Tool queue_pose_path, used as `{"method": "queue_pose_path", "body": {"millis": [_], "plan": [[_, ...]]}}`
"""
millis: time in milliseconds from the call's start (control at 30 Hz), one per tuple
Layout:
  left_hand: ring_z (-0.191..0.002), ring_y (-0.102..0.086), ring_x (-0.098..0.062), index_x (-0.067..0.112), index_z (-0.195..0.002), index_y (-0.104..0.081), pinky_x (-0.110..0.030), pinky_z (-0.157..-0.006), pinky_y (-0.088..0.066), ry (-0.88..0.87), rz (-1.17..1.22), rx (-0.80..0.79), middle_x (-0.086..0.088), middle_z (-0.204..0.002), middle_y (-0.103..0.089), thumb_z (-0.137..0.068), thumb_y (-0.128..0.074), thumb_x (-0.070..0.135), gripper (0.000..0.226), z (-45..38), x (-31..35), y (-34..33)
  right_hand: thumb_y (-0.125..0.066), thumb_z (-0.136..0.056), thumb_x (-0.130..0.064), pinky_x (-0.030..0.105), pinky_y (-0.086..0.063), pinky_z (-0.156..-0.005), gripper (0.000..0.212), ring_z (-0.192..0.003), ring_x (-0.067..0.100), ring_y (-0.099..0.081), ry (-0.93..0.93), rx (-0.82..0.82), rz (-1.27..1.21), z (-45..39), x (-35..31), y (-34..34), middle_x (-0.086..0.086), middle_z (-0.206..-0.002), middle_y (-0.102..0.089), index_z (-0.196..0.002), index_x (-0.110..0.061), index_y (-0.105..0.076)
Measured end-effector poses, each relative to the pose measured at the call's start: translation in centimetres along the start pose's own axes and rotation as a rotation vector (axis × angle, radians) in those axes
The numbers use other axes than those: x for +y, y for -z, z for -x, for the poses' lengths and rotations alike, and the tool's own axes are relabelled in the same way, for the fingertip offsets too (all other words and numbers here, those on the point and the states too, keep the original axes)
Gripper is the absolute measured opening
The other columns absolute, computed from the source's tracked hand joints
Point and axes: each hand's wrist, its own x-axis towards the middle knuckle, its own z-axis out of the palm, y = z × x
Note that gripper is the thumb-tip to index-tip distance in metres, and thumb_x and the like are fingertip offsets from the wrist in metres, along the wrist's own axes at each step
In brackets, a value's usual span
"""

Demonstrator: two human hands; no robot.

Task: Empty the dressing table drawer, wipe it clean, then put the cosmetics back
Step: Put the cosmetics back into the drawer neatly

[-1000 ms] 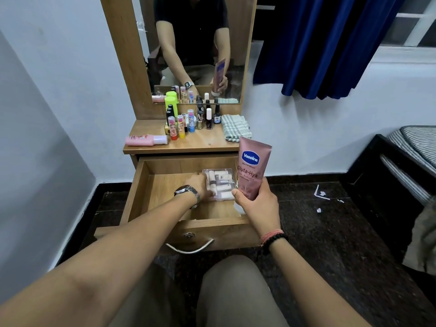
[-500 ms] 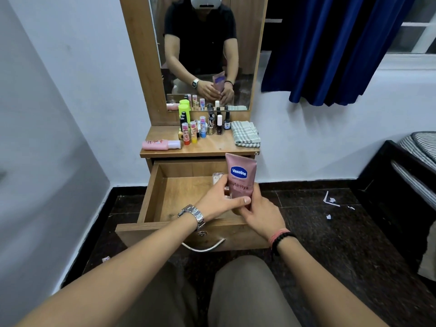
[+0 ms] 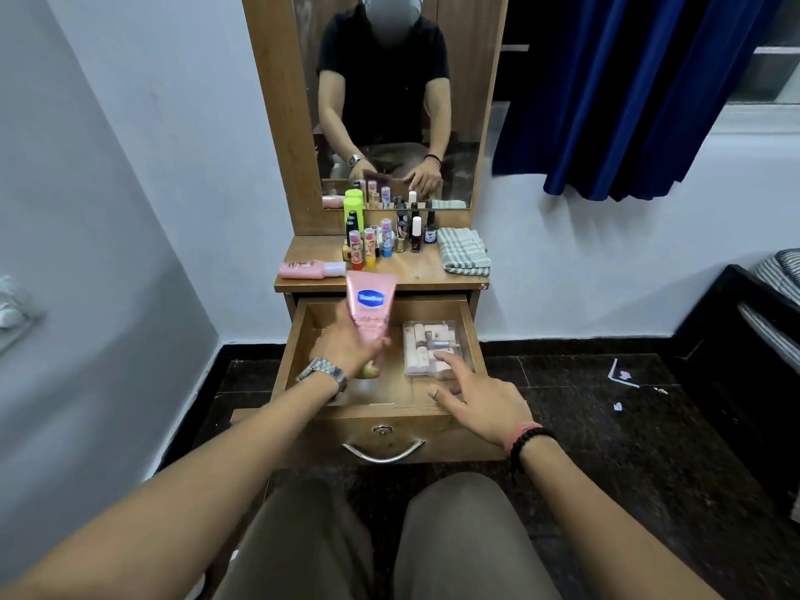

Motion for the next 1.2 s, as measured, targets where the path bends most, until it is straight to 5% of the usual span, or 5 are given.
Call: {"method": "queue_pose_path", "body": {"millis": [267, 600, 833, 1067, 1200], "plan": [[-0.133, -0.036, -0.033, 0.018, -0.15, 0.003, -0.04, -0.106, -0.035, 0.196, -0.301, -0.164, -0.016, -0.151, -0.021, -0.08, -0.069, 0.035, 0.103, -1.2, -5.0, 0.7, -0.032, -0.093, -0.062, 0.033, -0.05, -0.089, 0.054, -0.106, 0.006, -0.063, 0.015, 0.005, 0.01, -0.1, 0.0, -0.1, -0.025, -0.127, -0.056, -0.143, -0.043, -0.024], [-0.134, -0.03, -0.031, 0.027, -0.139, -0.042, -0.038, -0.109, -0.03, -0.224, -0.859, -0.553, -0.009, -0.151, -0.024, -0.087, -0.058, 0.032, 0.054, -1.6, -4.6, 0.6, -0.029, -0.096, -0.059, 0.031, -0.048, -0.089, 0.046, -0.107, 0.005, -0.061, 0.006, -0.023, 0.041, 0.0, -0.1, 0.1, -0.024, -0.124, -0.059, -0.138, -0.043, -0.034], [-0.133, -0.036, -0.03, 0.011, -0.149, -0.019, -0.035, -0.108, -0.035, -0.134, -0.943, -0.594, -0.016, -0.149, -0.028, -0.092, -0.055, 0.019, 0.068, -2.1, -5.6, 0.1, -0.029, -0.097, -0.057, 0.031, -0.049, -0.088, 0.039, -0.109, 0.005, -0.06, 0.007, -0.036, 0.059, 0.1, -0.3, 0.3, -0.023, -0.116, -0.063, -0.131, -0.042, -0.042], [-0.119, -0.05, -0.029, 0.016, -0.129, -0.045, -0.037, -0.094, -0.042, -0.081, -0.859, -0.467, -0.009, -0.136, -0.047, -0.09, -0.05, 0.018, 0.039, -3.4, -7.6, -0.2, -0.028, -0.097, -0.058, 0.031, -0.049, -0.087, 0.04, -0.109, 0.005, -0.061, 0.005, -0.038, 0.068, 0.0, -0.4, 0.1, -0.024, -0.118, -0.063, -0.13, -0.043, -0.043], [-0.138, -0.028, -0.033, 0.012, -0.147, -0.019, -0.045, -0.112, -0.03, -0.068, -0.817, -0.441, -0.016, -0.153, -0.022, -0.094, -0.039, 0.017, 0.057, -3.0, -8.0, -0.3, -0.026, -0.097, -0.059, 0.031, -0.05, -0.086, 0.04, -0.107, 0.005, -0.061, 0.009, -0.041, 0.074, 0.0, -0.5, 0.1, -0.025, -0.118, -0.063, -0.128, -0.044, -0.044]]}}
